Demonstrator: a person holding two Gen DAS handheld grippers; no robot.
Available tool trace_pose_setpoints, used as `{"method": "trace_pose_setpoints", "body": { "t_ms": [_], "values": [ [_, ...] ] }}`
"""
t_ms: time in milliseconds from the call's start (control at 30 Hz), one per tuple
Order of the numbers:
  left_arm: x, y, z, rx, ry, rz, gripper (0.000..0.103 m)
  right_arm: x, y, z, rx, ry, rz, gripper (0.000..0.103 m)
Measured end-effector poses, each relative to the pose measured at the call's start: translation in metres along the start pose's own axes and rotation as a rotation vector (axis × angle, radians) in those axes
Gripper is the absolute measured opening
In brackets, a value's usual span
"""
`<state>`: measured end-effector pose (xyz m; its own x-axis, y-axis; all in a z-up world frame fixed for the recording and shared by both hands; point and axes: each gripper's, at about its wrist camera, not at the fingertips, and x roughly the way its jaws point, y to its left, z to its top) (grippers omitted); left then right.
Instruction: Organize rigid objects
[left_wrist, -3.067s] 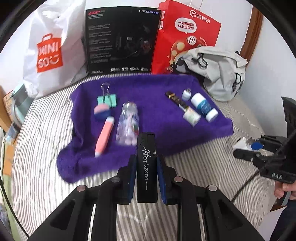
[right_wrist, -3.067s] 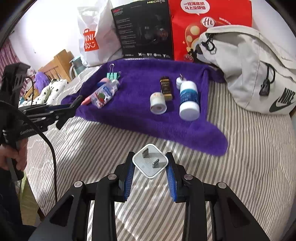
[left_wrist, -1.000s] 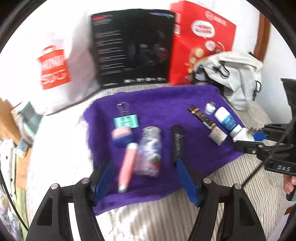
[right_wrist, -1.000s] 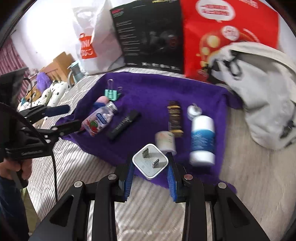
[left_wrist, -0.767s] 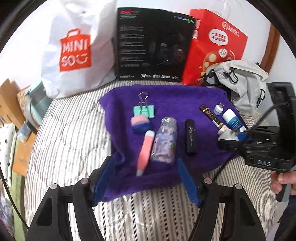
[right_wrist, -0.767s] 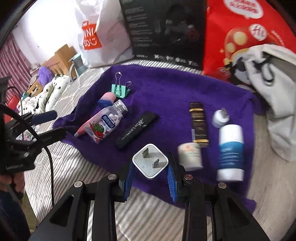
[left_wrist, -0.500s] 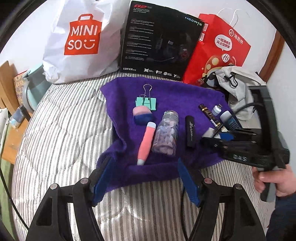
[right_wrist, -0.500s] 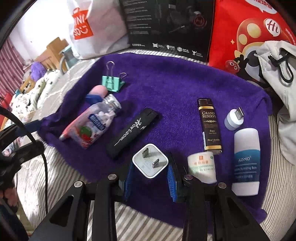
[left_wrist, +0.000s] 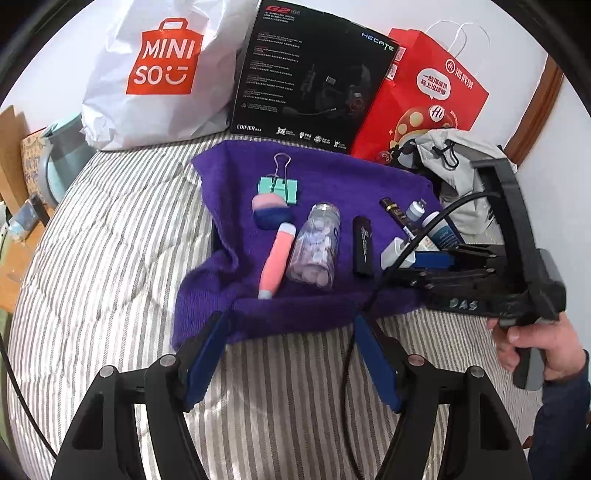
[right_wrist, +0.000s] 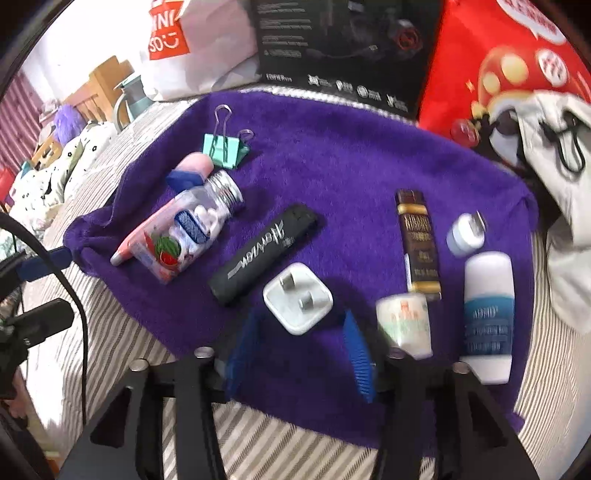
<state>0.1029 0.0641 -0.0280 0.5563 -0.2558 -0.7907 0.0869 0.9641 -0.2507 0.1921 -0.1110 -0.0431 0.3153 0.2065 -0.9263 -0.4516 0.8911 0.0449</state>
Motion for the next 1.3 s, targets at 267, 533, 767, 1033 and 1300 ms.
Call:
{"method": "trace_pose_setpoints", "body": {
  "t_ms": [267, 533, 767, 1033, 1300],
  "values": [
    [-0.019, -0.007, -0.014, -0.004, -0.023, 0.027, 0.086, -0.064, -0.004, -0.035, 0.037, -0.078, -0.014, 0.078],
    [-0.034, -0.041, -0.03, 0.053, -0.045, 0.108, 0.098, -0.121, -0.022, -0.097, 0.153, -0.142, -0.098, 0.103],
    [-0.048, -0.075, -0.034, 0.062, -0.032, 0.133, 0.098, -0.148, -0.038, -0.14, 0.286, -0.156, -0.146, 0.103],
    [-0.062, -0.092, -0.038, 0.066, -0.008, 0.194, 0.098, -0.171, -0.035, -0.149, 0.273, -0.179, -0.186, 0.103],
    [-0.078, -0.102, -0.036, 0.087, -0.029, 0.22, 0.098, -0.18, -0.031, -0.15, 0.306, -0.201, -0.161, 0.103]
  ]
}}
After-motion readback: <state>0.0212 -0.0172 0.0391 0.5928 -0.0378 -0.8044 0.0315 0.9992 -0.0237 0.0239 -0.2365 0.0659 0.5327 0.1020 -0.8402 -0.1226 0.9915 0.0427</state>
